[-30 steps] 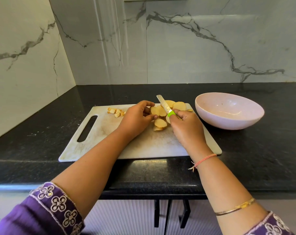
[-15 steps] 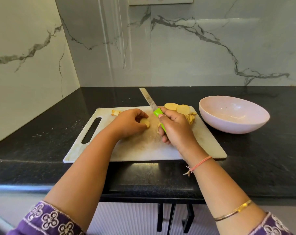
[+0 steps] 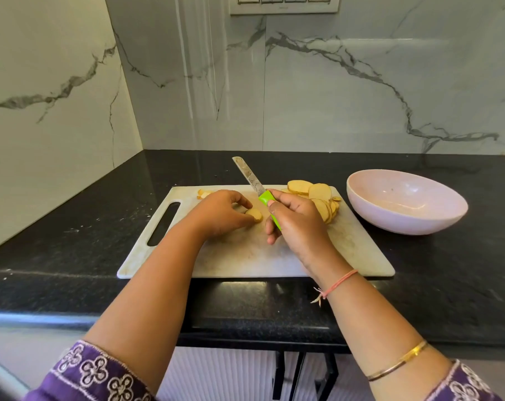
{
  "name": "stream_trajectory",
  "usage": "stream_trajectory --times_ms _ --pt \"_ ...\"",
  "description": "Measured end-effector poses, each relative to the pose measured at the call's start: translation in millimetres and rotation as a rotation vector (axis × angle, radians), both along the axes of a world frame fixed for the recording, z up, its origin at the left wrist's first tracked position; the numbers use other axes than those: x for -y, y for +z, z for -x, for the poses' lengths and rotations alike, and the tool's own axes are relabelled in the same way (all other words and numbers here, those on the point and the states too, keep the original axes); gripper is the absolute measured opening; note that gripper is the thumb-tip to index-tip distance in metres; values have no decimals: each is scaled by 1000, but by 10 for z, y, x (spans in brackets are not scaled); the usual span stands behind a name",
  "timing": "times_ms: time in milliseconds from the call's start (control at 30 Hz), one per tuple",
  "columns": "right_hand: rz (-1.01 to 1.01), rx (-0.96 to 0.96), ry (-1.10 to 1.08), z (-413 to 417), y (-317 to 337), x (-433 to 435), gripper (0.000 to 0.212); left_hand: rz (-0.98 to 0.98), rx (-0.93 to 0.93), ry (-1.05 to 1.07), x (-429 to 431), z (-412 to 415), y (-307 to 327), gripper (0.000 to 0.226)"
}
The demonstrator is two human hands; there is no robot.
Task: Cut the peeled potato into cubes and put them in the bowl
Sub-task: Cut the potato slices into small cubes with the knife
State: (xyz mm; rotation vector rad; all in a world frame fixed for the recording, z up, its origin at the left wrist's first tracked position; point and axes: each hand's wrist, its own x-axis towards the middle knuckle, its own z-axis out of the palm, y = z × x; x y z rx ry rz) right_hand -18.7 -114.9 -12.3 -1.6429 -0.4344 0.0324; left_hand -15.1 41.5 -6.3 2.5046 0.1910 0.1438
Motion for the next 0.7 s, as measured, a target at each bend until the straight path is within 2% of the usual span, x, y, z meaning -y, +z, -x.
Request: stream_trajectory --times_ms 100,200,300,433,700 --pt "123 81 -127 -1 -4 39 29 4 28 9 -11 14 -11 33" --pt "353 231 -224 41 40 89 24 -4 66 16 7 18 -22 32" --pt "627 296 -235 85 84 106 23 -57 87 46 5 11 -22 30" --pt "841 316 -222 145 135 92 23 -95 93 66 -10 0 -12 35" --pt "959 373 -217 233 227 44 21 -64 88 67 13 -5 -23 28"
